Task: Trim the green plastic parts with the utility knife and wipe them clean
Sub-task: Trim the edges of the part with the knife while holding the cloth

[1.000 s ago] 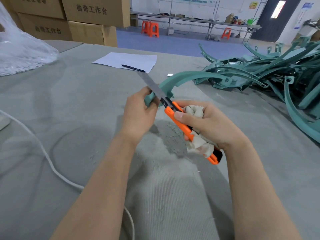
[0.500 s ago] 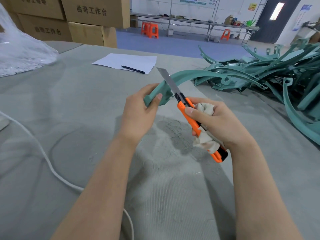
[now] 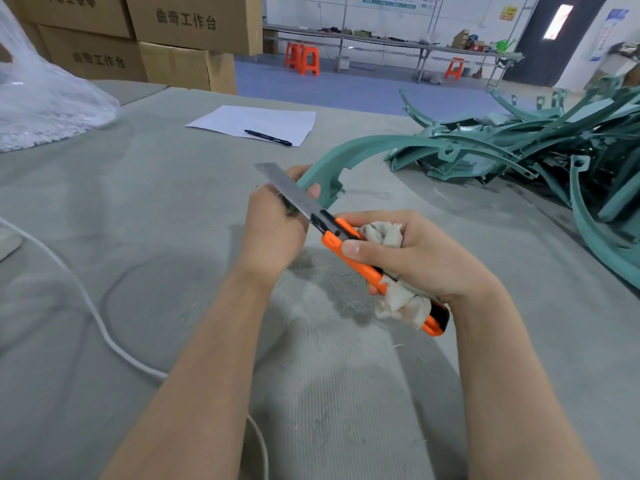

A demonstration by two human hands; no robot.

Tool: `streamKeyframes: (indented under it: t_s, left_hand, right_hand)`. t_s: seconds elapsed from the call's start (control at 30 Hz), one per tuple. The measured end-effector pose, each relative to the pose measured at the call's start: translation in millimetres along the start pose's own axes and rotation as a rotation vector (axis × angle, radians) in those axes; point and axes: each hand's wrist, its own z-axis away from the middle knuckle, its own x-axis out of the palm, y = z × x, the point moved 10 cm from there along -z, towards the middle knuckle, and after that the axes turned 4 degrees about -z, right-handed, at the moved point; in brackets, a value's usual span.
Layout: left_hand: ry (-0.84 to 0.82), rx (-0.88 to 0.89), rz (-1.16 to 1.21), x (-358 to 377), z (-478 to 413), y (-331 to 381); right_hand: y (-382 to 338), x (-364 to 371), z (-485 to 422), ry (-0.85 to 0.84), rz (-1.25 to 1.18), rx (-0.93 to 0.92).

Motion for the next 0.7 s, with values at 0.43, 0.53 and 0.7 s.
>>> streamKeyframes:
  t_s: [0.43, 0.53, 0.7]
  left_hand:
    - [0.035, 0.075, -0.135, -1.3, 1.4, 10.1]
    - [0.032, 0.071, -0.145, -1.4, 1.2, 10.6]
    - [0.034, 0.044, -0.147, -2.5, 1.6, 8.6]
  right_hand:
    - [-8.5, -48.4, 10.1, 0.350, -0.004, -0.052]
    - [-7.8, -42.2, 8.1, 0.314, 0.011, -0.041]
    - [-4.5, -33.6, 6.2, 0.239, 0.032, -0.015]
